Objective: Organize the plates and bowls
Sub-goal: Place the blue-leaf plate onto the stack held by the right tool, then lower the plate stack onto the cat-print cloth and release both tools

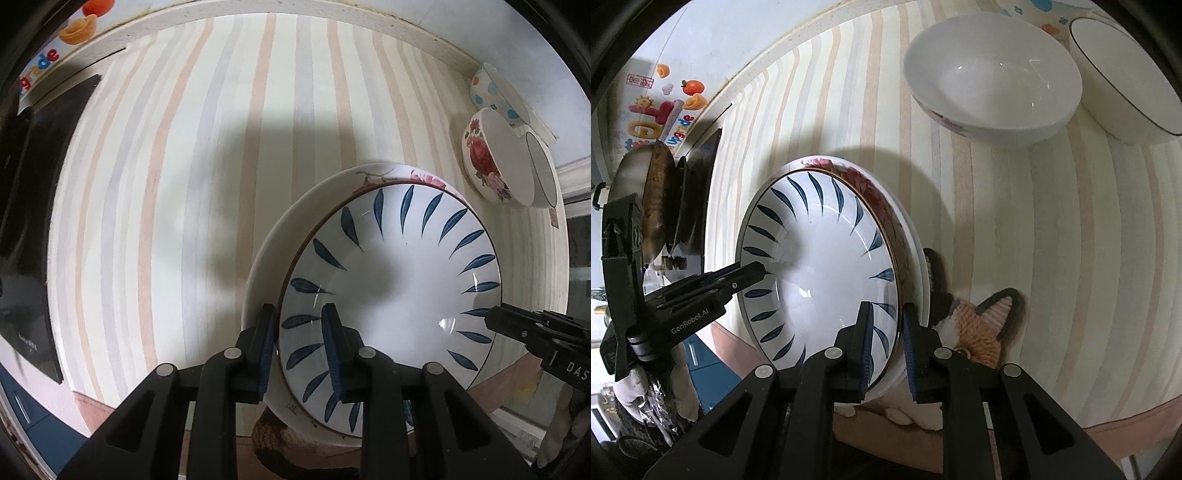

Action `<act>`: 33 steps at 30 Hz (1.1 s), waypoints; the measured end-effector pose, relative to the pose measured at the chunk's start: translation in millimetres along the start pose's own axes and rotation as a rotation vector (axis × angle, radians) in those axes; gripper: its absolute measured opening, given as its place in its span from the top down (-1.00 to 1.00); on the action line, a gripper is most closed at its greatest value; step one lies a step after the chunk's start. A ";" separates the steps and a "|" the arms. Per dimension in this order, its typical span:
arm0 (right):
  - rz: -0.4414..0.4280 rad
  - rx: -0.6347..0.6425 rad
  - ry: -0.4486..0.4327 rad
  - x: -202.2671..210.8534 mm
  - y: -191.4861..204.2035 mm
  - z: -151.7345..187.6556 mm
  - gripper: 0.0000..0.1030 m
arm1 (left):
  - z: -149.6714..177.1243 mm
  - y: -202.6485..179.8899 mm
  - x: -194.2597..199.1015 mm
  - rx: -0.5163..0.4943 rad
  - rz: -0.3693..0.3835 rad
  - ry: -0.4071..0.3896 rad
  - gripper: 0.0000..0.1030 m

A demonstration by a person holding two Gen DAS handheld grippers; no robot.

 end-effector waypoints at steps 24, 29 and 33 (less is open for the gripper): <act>0.160 0.166 -0.247 112.2 76.2 63.1 -0.05 | 76.5 -21.6 148.1 -0.053 -0.039 -0.278 0.43; 0.169 0.182 -0.306 135.5 96.3 94.2 -0.38 | 99.6 -18.1 172.6 -0.060 -0.040 -0.330 0.08; 0.163 0.177 -0.358 153.2 108.2 120.7 -0.64 | 120.1 -13.7 191.3 -0.066 -0.053 -0.376 -0.52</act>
Point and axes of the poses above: each gripper's, at about its wrist camera, not at the fingertips, and x roughly against the way its jaws point, y to its left, z to its underside, the point moved 6 cm from there along -x, roughly the way its jaws point
